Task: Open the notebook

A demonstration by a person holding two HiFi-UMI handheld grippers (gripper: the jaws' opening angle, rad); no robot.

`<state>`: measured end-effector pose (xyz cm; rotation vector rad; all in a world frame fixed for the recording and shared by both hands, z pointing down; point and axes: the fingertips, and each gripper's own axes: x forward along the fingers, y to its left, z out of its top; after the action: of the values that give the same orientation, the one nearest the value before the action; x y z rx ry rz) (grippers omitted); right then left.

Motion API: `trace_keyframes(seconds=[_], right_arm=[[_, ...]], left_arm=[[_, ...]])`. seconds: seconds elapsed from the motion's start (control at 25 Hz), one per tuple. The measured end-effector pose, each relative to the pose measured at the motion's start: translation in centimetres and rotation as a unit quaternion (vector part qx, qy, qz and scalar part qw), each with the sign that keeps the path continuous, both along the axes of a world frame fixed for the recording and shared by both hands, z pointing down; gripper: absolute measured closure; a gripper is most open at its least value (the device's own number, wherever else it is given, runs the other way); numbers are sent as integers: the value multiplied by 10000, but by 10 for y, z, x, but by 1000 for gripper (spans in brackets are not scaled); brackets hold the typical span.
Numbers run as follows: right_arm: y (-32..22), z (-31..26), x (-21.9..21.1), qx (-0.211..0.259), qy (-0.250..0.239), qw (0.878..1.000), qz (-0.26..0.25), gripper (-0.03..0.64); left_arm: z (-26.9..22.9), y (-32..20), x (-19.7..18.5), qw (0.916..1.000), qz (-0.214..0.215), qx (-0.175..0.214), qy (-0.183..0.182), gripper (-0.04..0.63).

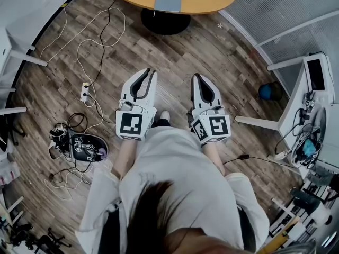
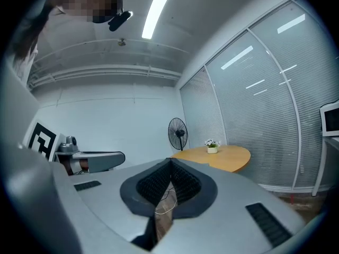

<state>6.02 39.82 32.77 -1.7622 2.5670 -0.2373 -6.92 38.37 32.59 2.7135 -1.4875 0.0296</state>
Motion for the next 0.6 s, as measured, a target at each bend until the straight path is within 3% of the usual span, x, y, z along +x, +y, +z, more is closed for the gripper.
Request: trace_keyframes(seconds=[0.08,0.6], right_arm=[[3,2,7,-35,3,10000,15,615],[1,10,38,-82,65,9999,32,615]], left_arm=[[1,3,8,10000,61,-49,4,500],[12,-3,33,9998,58,-163,119,499]])
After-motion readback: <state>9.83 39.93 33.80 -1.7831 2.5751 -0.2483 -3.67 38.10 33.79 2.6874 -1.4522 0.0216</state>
